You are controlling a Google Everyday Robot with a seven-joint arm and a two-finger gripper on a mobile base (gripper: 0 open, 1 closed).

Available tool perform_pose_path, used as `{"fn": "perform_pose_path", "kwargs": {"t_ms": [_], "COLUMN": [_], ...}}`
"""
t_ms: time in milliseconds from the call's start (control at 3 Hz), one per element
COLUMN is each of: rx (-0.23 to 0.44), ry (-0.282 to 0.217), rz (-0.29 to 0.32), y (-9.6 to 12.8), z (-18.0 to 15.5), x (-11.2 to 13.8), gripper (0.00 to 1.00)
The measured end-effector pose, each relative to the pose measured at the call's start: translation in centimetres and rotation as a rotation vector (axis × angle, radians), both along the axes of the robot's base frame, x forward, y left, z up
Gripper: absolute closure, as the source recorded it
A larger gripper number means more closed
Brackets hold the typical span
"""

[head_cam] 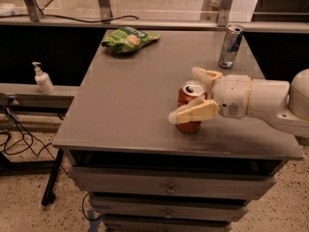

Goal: Knock coke can over

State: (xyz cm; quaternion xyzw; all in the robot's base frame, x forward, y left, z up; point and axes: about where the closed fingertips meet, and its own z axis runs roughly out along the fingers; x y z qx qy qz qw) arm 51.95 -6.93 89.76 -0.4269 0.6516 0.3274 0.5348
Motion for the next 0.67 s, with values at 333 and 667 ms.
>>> {"fn": "perform_pose_path", "kwargs": {"t_ms": [333, 667], "rx": [0.014, 0.026], "ry": [-0.049, -0.098], "rz": [0.014, 0.029], "y": [1.7, 3.9], "z": [1.6, 3.8], "x": [3.3, 7.2], "gripper": [0.00, 0.00]}}
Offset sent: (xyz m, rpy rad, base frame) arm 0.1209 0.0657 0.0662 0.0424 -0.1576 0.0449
